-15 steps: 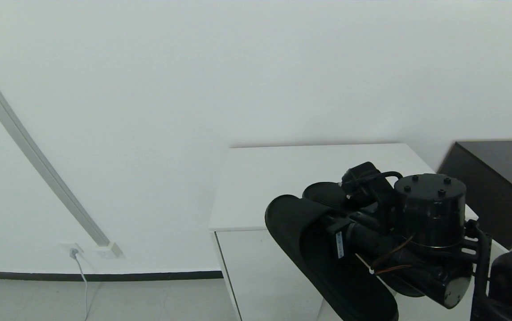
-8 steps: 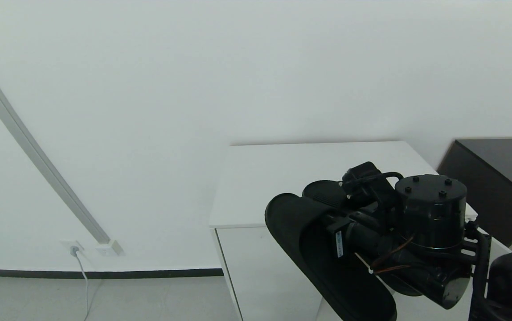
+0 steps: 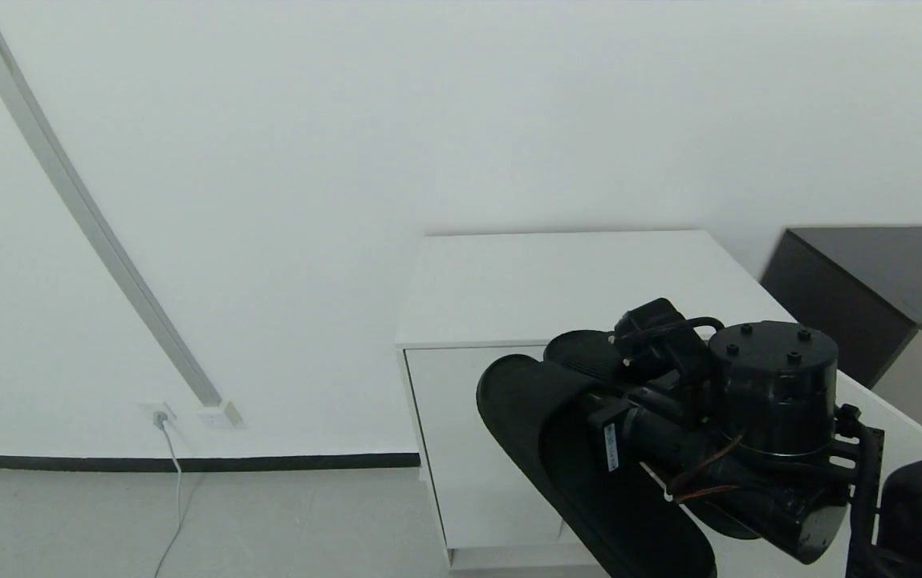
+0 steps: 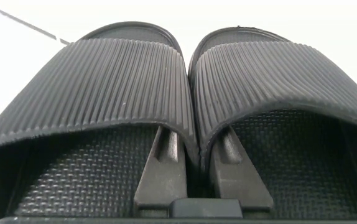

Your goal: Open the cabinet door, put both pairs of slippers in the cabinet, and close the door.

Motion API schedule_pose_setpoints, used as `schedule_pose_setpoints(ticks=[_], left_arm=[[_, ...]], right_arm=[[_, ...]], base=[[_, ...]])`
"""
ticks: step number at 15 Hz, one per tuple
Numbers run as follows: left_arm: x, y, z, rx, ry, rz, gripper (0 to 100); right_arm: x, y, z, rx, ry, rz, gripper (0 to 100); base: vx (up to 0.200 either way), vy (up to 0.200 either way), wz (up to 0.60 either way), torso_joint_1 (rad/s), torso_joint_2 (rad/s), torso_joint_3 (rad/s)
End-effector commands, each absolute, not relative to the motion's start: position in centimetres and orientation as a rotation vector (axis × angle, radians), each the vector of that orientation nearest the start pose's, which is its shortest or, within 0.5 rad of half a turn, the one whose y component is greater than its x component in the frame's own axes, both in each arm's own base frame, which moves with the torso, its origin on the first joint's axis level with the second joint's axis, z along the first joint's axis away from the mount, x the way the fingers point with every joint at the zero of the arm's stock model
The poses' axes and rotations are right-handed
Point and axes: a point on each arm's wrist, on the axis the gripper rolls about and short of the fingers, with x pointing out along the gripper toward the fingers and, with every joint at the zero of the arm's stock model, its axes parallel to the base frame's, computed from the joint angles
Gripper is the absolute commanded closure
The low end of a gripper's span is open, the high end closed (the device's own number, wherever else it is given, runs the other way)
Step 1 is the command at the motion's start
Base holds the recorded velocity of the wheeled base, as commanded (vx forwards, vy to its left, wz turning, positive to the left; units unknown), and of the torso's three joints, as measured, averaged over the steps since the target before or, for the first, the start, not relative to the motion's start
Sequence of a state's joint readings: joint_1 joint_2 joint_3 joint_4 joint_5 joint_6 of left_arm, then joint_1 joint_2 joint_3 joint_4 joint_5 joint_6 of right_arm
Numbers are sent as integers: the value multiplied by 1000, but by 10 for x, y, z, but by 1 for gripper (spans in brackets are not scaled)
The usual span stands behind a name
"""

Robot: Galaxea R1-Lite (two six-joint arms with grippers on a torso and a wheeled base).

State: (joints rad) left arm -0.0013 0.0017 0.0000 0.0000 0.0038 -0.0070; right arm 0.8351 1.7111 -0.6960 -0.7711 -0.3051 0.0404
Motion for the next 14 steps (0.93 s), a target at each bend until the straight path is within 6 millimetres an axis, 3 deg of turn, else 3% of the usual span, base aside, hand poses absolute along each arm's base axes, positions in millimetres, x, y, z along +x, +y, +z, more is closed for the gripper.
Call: schedule_pose_setpoints(ticks=[1,14], left_arm=[[-23,0,76,-8,2,5,100],[-23,0,76,-8,2,5,100]], right_arm=[[205,216,160,-102,230,522,100],[204,215,158,-74,192,553,100]], base=[[0,0,0,0,0,0],[0,0,0,0,0,0]])
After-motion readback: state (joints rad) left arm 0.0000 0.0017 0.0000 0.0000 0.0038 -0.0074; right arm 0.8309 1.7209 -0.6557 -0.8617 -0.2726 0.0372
